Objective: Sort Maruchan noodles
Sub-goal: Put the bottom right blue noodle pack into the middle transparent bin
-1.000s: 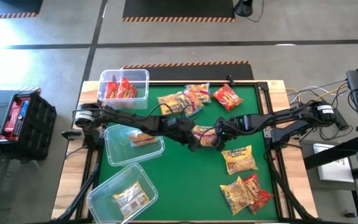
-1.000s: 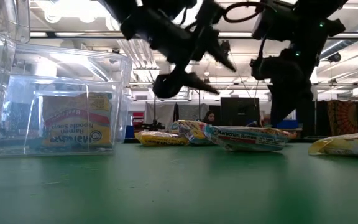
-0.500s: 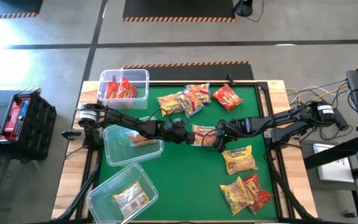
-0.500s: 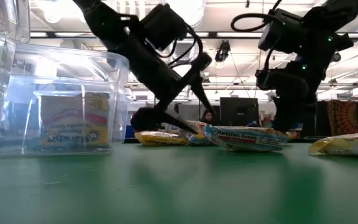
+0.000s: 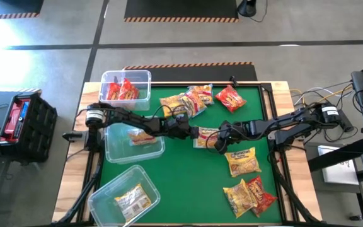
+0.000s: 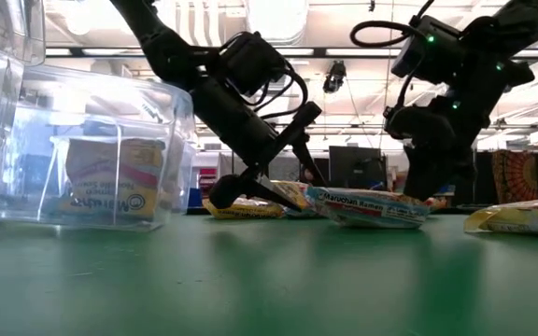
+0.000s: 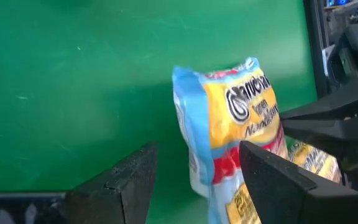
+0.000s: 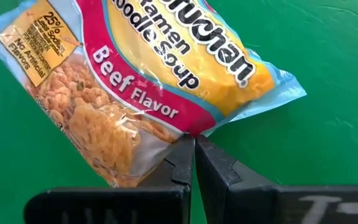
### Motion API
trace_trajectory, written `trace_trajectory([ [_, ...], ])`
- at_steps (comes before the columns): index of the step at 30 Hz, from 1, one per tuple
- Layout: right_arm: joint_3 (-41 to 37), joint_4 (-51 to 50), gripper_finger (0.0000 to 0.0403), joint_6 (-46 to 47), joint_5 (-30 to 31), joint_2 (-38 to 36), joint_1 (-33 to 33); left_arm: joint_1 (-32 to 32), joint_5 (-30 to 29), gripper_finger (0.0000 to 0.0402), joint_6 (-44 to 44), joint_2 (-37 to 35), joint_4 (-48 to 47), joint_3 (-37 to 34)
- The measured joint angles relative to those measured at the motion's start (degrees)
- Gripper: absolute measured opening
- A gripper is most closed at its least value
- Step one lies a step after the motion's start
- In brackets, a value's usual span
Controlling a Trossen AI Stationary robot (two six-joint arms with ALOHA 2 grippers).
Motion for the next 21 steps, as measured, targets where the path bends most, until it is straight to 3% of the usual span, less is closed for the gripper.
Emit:
trace_trajectory([
  [13,-1.46,3.42,0.0009,-0.62,0.04,0.65,0.00,0.39,2.19,0.0210,2.90,0.00,-1.21,1.75],
  [21,-1.62,9.37,0.0009,-0.63,0.15,7.54,0.02,0.27,2.74,0.0210,8.99,2.44,-15.63,10.55],
])
